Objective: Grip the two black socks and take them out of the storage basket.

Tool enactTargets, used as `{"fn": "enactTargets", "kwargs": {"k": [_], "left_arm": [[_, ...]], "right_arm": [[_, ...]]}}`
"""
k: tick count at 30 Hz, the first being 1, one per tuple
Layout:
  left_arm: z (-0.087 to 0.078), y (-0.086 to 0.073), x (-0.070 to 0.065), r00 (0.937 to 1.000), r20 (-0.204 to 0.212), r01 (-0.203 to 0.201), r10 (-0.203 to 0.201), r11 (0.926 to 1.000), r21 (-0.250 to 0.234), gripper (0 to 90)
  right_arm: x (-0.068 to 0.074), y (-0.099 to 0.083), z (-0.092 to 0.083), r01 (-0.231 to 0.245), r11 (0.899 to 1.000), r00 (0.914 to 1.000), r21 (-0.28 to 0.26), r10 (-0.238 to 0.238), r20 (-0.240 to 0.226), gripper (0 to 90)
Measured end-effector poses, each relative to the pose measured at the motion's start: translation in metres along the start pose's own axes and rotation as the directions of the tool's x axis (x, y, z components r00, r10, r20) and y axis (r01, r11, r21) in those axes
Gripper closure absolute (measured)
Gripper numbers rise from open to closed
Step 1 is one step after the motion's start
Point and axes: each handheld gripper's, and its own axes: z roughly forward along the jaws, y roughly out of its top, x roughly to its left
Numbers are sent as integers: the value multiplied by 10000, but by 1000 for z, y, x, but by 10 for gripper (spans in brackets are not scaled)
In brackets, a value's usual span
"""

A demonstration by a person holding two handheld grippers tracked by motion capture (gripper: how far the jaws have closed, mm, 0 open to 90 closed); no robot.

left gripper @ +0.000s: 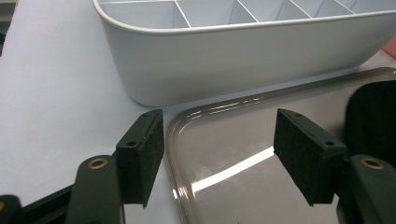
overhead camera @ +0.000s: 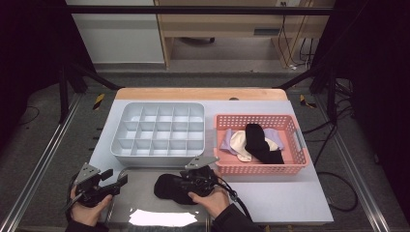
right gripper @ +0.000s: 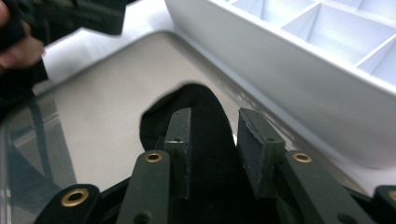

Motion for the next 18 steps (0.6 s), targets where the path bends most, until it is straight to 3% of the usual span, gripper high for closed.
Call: {"fn": "enactTargets", "kwargs": {"k": [6,10,18], "left_arm": [[1,0,-1,9999,-97,-74,74,10000,50,328],[1,0,-1,9999,-130,-99,100,9999,76,323],[2,-1,-2,9998,-157,-112,113,9999,103,313]], "right_arm": [[-9,7,-27,-9,9983,9997,-586,23,239,642],[-22,12,-51,-66,9942,9971,-1073,147,740,640],[-54,16,-95,-336,9833,9805,-1788,671,1845,607]]}}
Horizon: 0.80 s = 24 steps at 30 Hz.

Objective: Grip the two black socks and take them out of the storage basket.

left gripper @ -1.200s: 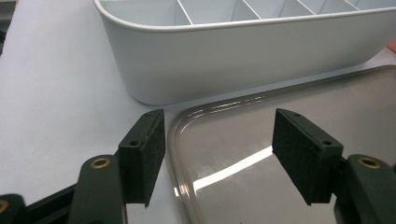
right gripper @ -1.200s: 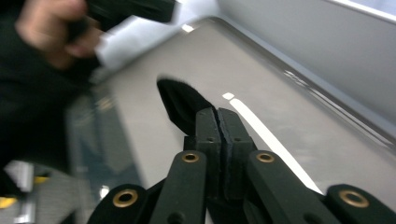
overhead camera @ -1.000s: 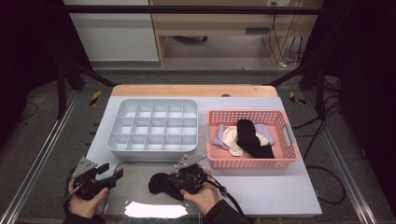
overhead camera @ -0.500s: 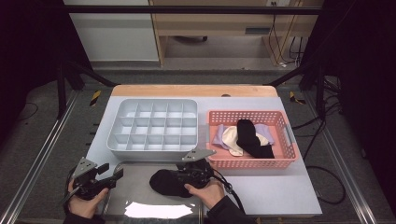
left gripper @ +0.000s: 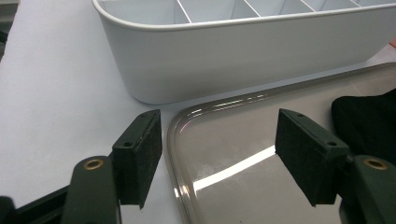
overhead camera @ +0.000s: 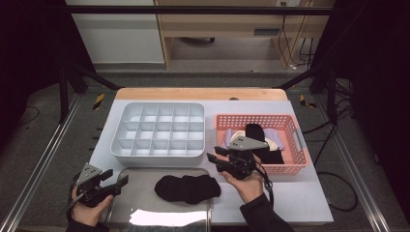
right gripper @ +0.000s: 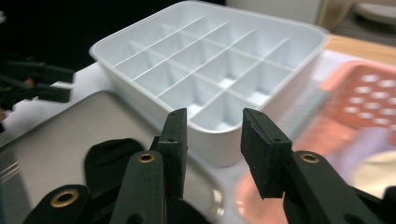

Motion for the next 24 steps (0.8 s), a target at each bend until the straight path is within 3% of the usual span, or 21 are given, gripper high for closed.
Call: {"fn": "enactTargets", "kwargs": {"k": [5,10,21,24], "left_arm": [[1,0,0,10000,-27,1,-1,10000,62,313],[1,0,1,10000,-34,33,-33,10000,32,312],[1,-1,2,10000,-68,44,-43,9999,98,312],[1,-1,2,10000,-82,39,-38,9999,93,312]], "right_arm": [[-21,3,-13,-158,9996,9977,-228,173,662,587],[-42,3,-18,-310,9995,9906,-100,321,1332,580],[-90,-4,-29,-929,9956,9582,-155,936,2702,570],[-99,-10,-30,-1206,9926,9536,-129,1195,2763,563]]}}
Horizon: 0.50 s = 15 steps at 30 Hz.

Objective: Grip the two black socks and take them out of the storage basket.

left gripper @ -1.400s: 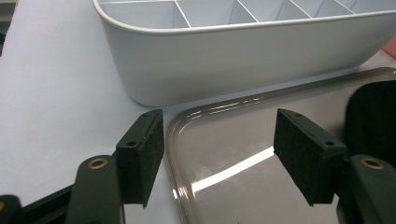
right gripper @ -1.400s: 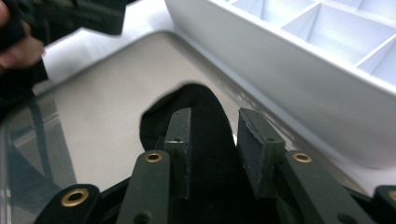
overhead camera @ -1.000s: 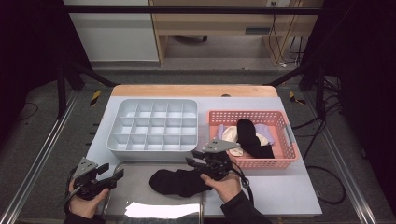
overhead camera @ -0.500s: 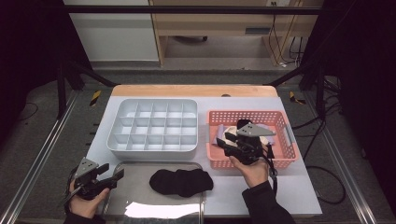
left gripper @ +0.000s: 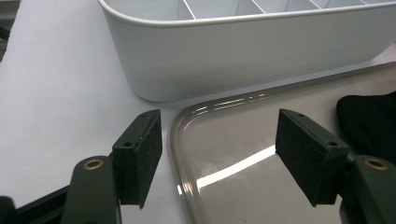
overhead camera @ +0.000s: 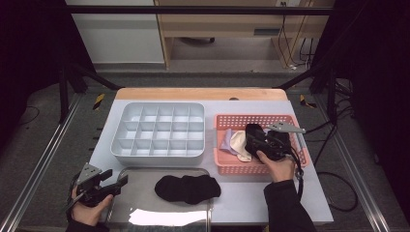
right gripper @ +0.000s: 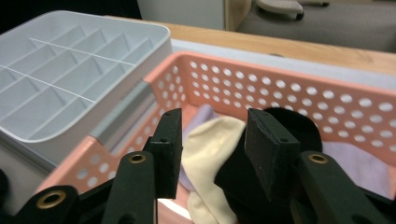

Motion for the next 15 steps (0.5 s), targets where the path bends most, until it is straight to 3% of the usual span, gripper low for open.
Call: {"fn": "enactTargets", "kwargs": {"k": [7,9,15], "left_arm": [[2,0,-1,10000,13,-34,34,10000,66,312],[2,0,-1,10000,4,-63,63,10000,48,313],[1,-1,0,10000,-10,-34,34,10000,57,313]], "right_arm": [[-13,-13,6,-148,9991,9987,392,129,494,558],[-15,-15,8,-112,9980,9969,627,63,787,558],[-18,-18,14,-98,9946,9938,1029,-17,1107,544]]}}
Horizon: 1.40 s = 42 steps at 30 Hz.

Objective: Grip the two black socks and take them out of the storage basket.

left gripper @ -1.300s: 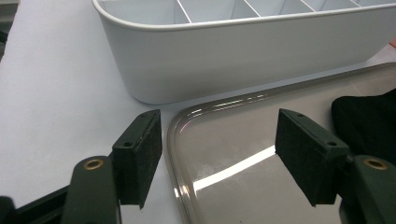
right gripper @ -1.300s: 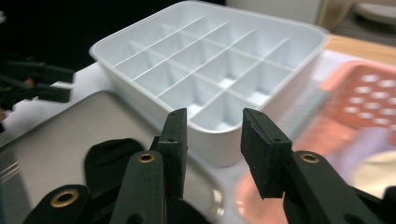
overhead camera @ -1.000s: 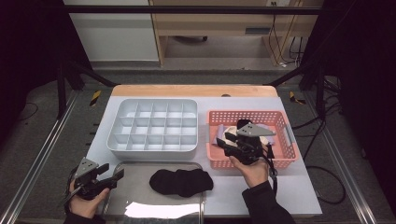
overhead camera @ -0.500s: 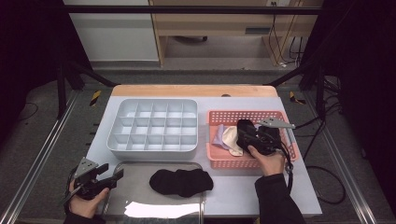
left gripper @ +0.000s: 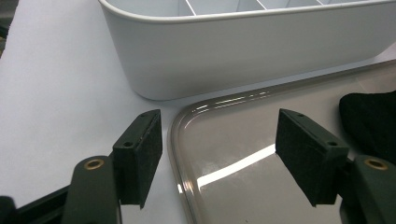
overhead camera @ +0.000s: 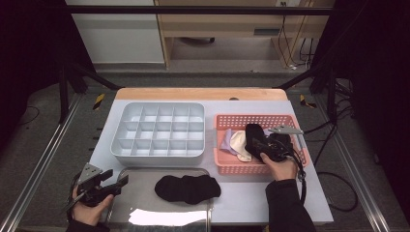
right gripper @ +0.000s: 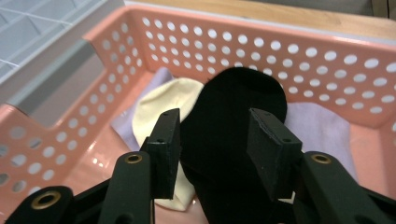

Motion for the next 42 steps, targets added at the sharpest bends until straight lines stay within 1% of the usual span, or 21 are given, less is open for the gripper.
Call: {"fn": "enactTargets", "kwargs": {"k": [3,7,8,10,13,15,16,18,19,20,23,25,26,29,31,34,36,38,39,40,42], "left_arm": [[1,0,0,10000,-32,-14,14,10000,24,313],[2,0,0,10000,-32,-24,24,10000,59,313],[1,0,0,10000,-30,-16,16,10000,52,313],[1,0,0,10000,-33,-8,8,10000,60,313],[1,0,1,10000,-41,-2,3,10000,60,313],[1,0,1,10000,-41,-4,4,10000,62,313],[1,0,1,10000,-44,-5,5,10000,58,313],[1,0,1,10000,-39,-1,1,10000,38,313],[1,0,1,10000,-42,10,-10,10000,30,313],[1,0,1,10000,-46,13,-13,10000,32,313],[1,0,1,10000,-39,9,-9,10000,25,313],[1,0,1,10000,-31,33,-33,10000,5,313],[1,0,1,10000,-37,37,-37,10000,3,313],[0,0,2,10000,-43,24,-24,10000,-3,313],[0,0,1,10000,-37,27,-27,10000,0,313],[1,0,1,10000,-35,21,-20,10000,8,313],[0,0,1,10000,-27,26,-26,10000,18,313],[0,0,1,10000,-4,32,-32,10000,-2,313],[0,0,1,10000,-3,40,-40,10000,-13,313],[0,0,1,10000,2,45,-45,10000,-14,313],[0,0,1,10000,5,47,-47,10000,-8,313]], "right_arm": [[-3,-2,4,36,9999,9998,151,-38,190,531],[-3,-2,10,-145,9989,9998,448,140,119,517],[-3,-3,12,-39,9985,9998,553,27,219,516],[-1,-2,13,-5,9981,9996,623,-14,294,518],[-1,-3,14,-46,9974,9996,713,25,294,543],[0,-3,16,-97,9952,9995,971,67,319,560],[-1,-3,17,-12,9943,9992,1069,-30,392,572],[0,-4,19,-38,9920,9992,1263,-13,406,586],[0,-4,19,-25,9911,9990,1327,-34,441,600],[0,-5,21,-6,9891,9990,1473,-60,444,647],[1,-5,22,-14,9829,9988,1840,-76,484,747],[0,-6,23,-63,9812,9990,1928,-25,455,828],[0,-6,22,-89,9808,9991,1950,6,427,853],[-1,-5,20,-269,9829,9990,1822,199,400,866],[-1,-4,16,-302,9864,9990,1615,244,376,869],[-2,0,7,-356,9928,9993,1141,340,157,870],[-2,3,1,-366,9968,9993,715,370,-35,871],[-2,5,-5,-424,9983,9989,408,432,-201,872],[-2,6,-7,-356,9990,9990,281,364,-261,872],[-2,7,-10,-445,9989,9984,134,449,-352,873],[-2,10,-15,-375,9992,9985,-141,369,-403,874]]}}
